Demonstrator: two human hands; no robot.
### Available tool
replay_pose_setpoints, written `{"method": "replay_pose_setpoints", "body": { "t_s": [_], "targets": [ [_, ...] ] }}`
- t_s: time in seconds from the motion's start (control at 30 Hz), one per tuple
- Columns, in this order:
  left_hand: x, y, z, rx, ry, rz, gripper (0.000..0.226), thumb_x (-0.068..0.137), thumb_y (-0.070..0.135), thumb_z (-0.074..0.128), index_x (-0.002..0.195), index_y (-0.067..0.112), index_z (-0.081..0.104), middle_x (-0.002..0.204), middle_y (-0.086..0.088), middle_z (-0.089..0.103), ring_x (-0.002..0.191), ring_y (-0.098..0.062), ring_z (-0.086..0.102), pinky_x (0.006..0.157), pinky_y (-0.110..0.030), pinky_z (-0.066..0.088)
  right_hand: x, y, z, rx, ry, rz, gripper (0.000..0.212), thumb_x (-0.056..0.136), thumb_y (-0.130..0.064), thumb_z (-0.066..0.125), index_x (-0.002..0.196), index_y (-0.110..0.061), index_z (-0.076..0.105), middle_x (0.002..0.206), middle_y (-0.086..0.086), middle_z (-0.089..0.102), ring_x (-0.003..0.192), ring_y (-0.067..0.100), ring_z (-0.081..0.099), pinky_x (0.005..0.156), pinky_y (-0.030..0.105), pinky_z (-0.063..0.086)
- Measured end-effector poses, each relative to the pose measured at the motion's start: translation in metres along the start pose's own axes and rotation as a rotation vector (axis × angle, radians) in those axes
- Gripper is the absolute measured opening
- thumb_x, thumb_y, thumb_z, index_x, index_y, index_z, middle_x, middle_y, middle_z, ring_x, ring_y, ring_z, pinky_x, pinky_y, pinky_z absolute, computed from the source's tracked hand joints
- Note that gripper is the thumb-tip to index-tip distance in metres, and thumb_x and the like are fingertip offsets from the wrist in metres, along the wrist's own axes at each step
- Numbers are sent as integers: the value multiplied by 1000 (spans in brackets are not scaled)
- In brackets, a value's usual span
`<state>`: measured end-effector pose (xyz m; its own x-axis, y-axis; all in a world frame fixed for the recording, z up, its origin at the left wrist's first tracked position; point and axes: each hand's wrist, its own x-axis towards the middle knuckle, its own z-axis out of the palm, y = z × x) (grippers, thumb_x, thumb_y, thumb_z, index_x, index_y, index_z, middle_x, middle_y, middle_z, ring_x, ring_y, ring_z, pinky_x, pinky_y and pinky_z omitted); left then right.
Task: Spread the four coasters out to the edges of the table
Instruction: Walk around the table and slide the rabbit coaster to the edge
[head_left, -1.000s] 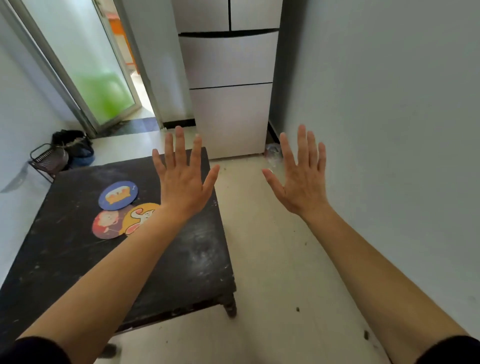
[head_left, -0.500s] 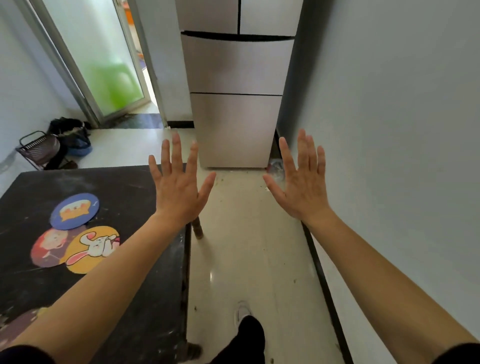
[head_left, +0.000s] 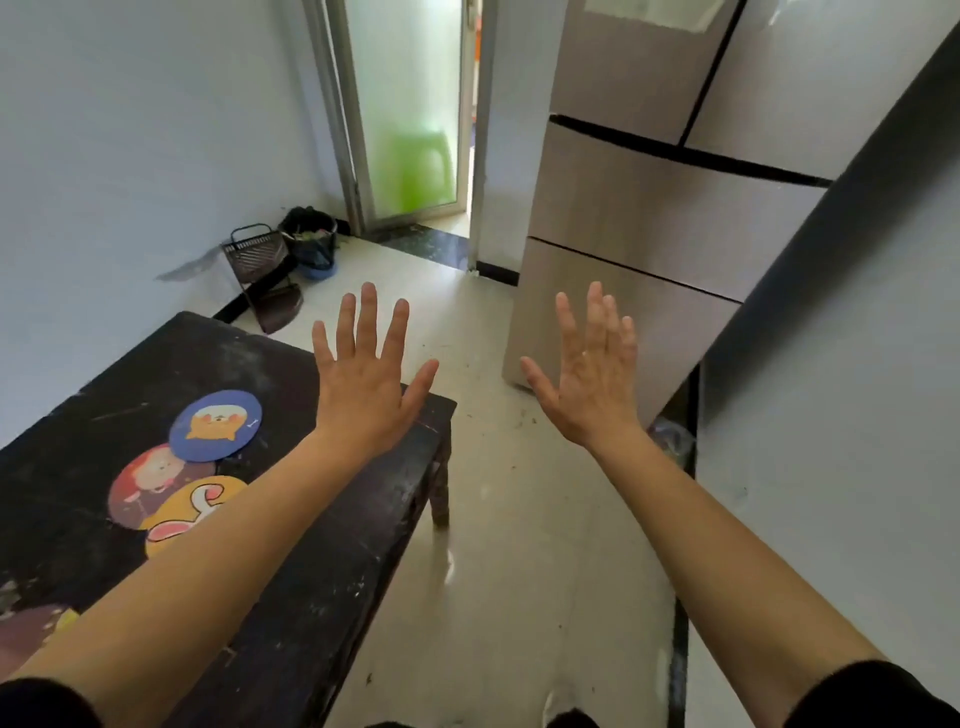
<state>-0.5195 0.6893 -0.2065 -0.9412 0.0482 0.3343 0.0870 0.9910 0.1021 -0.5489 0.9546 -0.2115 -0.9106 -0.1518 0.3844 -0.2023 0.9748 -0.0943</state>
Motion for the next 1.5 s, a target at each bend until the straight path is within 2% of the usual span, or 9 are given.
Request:
{"method": "replay_pose_setpoints", "body": {
  "t_s": [0.2,0.3,0.47,0.67,0.87,1.1,1.23,1.37,1.5],
  "targets": [
    [-5,-44,28,120,-80,-377,74,96,64,17,156,21,10,166,-14,-3,151,-34,-4,117,-61,4,92,-44,76,167,-129,-263,84,96,-68,32,159,-26,-6,168,14,-8,155,35,-5,124,54,2],
    [-28,-59,37,143,-145,-610,74,95,64,20,156,24,11,166,-12,-7,151,-34,-5,117,-60,3,119,-77,110,233,-213,-397,81,95,-69,27,159,-27,-3,168,14,-4,155,37,2,123,55,7],
    [-73,-66,38,140,-192,-929,76,92,63,21,155,20,13,165,-16,4,150,-37,4,116,-61,10,139,-136,145,292,-360,-597,81,95,-71,30,158,-28,0,168,11,1,154,35,10,121,49,6],
    [-126,-92,55,-96,-141,-1359,77,96,58,34,155,17,9,165,-15,4,151,-35,5,117,-56,15,116,-212,175,437,-598,-764,79,98,-57,42,158,-20,6,168,10,2,152,33,17,118,49,28],
    [-157,-155,93,-456,-121,-1640,80,96,52,45,157,14,9,166,-12,6,151,-33,7,117,-52,16,86,-282,221,499,-840,-667,78,99,-41,53,158,-16,8,166,10,14,150,32,24,113,47,36],
    [-178,-231,147,-950,87,-1929,78,92,33,56,155,14,14,162,-8,23,144,-29,30,114,-49,32,43,-356,288,525,-1196,-506,75,99,-23,54,159,-11,10,163,13,26,147,31,32,115,47,35],
    [-184,-253,162,-1127,312,-2050,50,87,24,58,135,17,46,127,-4,54,118,-21,50,98,-42,45,21,-387,304,589,-1306,-324,71,98,-19,55,158,-9,18,158,13,36,141,30,41,112,49,39],
    [-192,-265,170,-1214,382,-2130,59,91,18,61,144,5,40,137,-10,57,116,-21,57,98,-44,50,15,-402,312,618,-1290,-180,67,93,-25,63,152,-9,35,140,9,54,123,27,56,102,46,49],
    [-195,-261,171,-1057,385,-2158,18,89,16,65,108,16,66,87,1,67,75,-10,59,68,-29,54,22,-395,311,655,-1291,-124,29,92,-19,61,120,-17,69,102,-1,72,104,23,66,88,37,54]
  ]
}}
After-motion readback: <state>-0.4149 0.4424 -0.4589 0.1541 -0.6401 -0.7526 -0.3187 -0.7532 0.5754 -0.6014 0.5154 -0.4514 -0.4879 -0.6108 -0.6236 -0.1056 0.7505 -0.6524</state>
